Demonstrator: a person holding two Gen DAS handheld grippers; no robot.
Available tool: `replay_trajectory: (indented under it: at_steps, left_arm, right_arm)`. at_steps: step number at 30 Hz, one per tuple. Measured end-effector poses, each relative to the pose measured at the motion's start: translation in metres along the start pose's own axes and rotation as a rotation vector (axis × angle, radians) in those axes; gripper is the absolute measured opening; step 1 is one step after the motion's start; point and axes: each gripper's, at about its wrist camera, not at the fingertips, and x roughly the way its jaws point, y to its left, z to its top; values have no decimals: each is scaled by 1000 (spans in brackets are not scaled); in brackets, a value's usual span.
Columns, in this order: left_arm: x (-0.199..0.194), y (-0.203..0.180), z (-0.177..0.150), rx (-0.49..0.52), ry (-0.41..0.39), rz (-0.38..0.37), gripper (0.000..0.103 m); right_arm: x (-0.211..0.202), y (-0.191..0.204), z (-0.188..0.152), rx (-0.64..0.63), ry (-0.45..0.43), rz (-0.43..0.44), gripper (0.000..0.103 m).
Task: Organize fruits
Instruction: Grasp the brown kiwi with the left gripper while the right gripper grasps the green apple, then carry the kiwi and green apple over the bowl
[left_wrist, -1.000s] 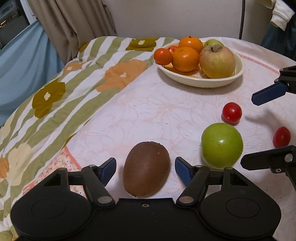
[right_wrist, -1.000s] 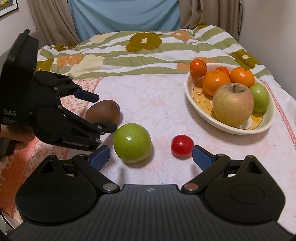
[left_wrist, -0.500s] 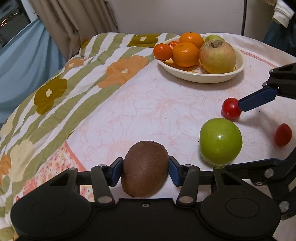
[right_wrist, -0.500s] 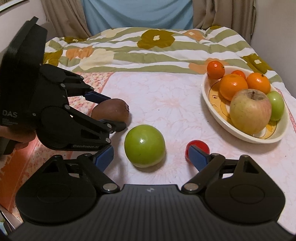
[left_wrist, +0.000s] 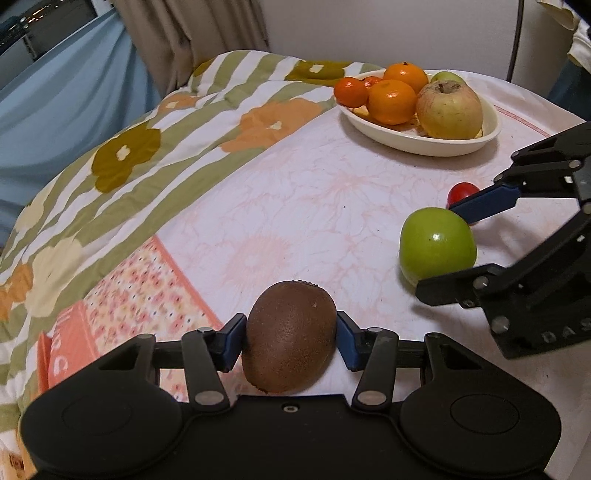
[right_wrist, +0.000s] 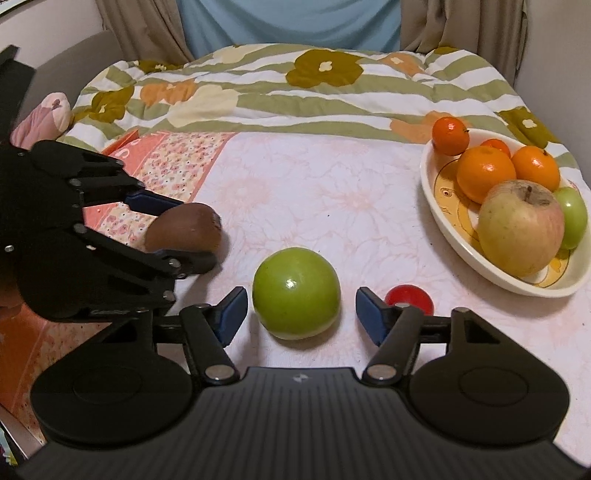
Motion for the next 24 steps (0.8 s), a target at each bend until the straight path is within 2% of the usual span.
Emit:
replay_trajectory:
  at_steps: [6, 10, 16, 24]
  left_arm:
    - [-11, -1, -6, -30, -4, 25, 55]
    - [-17, -4, -9, -50, -7, 32, 55]
    - [-29, -4, -9, -93, -19, 50, 55]
    - [-56, -7, 0, -172, -52, 96, 55]
  right_arm:
    - [4, 4, 3, -25, 2, 10, 78]
    - [9, 5, 3, -34, 21, 3, 68]
    - [5, 4, 3, -30, 6, -6, 68]
    - [-27, -10, 14, -17, -55, -5, 68]
